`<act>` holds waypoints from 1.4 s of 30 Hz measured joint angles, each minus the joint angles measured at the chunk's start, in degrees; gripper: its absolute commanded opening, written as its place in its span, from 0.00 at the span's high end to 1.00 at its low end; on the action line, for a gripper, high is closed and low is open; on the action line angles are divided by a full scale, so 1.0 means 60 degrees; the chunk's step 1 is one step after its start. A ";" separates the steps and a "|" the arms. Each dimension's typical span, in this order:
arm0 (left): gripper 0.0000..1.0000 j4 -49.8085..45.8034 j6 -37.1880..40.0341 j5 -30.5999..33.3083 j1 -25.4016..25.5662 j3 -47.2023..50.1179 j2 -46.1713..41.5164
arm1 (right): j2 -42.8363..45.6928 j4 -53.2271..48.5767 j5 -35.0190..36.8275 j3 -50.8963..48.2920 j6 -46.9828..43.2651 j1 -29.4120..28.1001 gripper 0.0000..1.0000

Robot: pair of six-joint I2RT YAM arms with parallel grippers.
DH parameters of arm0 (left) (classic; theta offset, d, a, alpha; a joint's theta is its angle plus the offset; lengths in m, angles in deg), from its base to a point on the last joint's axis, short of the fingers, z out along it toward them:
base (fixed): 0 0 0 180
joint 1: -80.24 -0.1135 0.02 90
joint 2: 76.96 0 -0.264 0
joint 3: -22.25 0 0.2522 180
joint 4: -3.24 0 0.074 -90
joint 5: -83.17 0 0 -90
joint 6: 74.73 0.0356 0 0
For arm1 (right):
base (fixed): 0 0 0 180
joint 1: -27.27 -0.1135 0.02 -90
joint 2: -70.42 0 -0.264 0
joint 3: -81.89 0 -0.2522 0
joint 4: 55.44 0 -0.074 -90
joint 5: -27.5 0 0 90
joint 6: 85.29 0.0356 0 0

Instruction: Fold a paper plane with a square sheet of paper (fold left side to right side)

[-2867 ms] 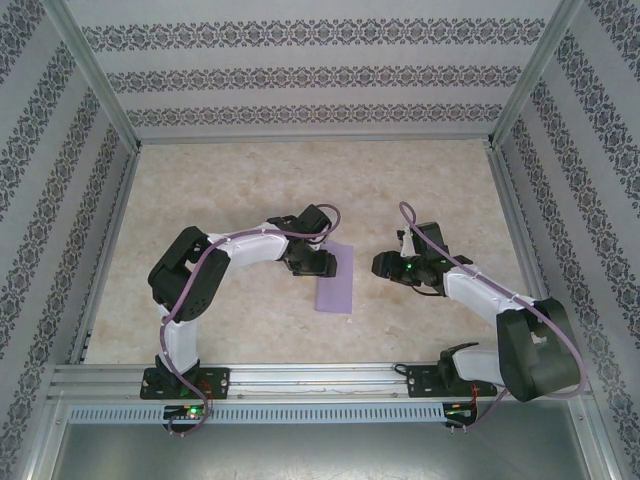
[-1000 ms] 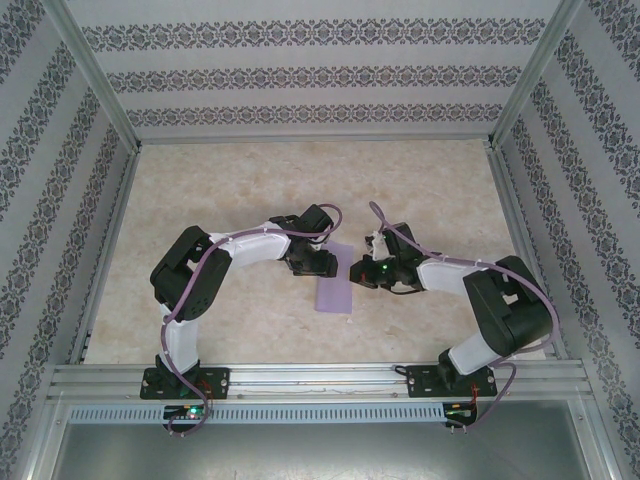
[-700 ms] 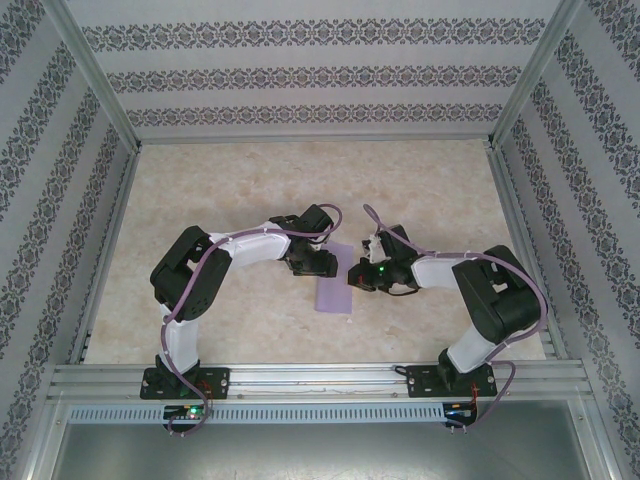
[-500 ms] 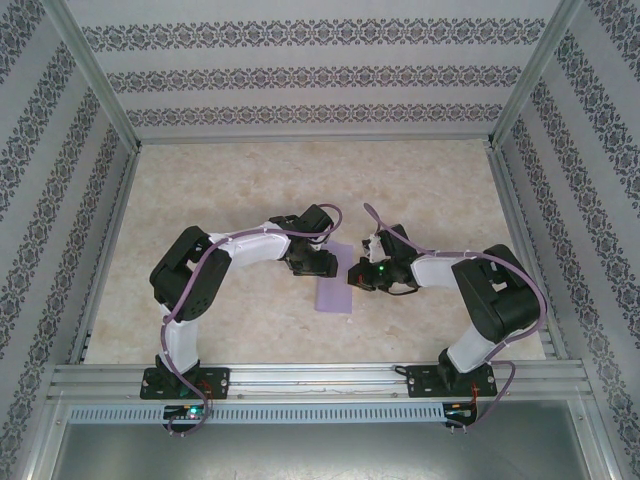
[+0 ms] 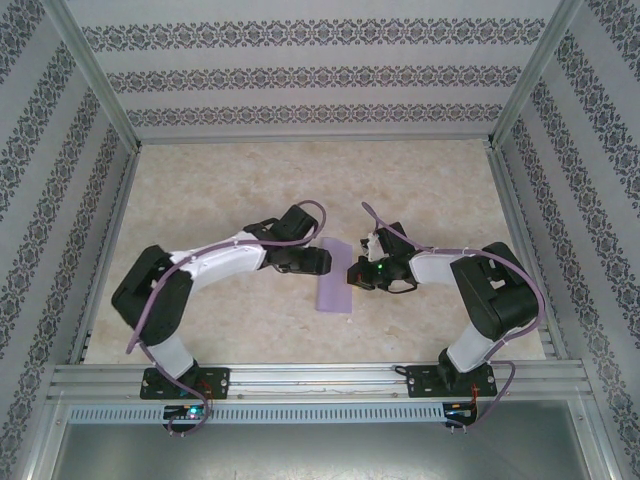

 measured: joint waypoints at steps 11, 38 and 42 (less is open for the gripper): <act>0.71 0.2153 -0.0284 -0.2087 -0.0040 0.0532 0.0033 | -0.0069 -0.0168 0.0000 0.0124 -0.0153 -0.0004 1.00; 0.76 0.3705 -0.0386 -0.2743 -0.0546 0.1552 0.1592 | -0.0182 -0.0597 0.0109 0.0393 -0.0554 -0.0062 1.00; 0.76 0.4135 -0.0430 -0.2954 -0.0656 0.1821 0.1545 | -0.0197 -0.0656 0.0113 0.0426 -0.0590 -0.0062 1.00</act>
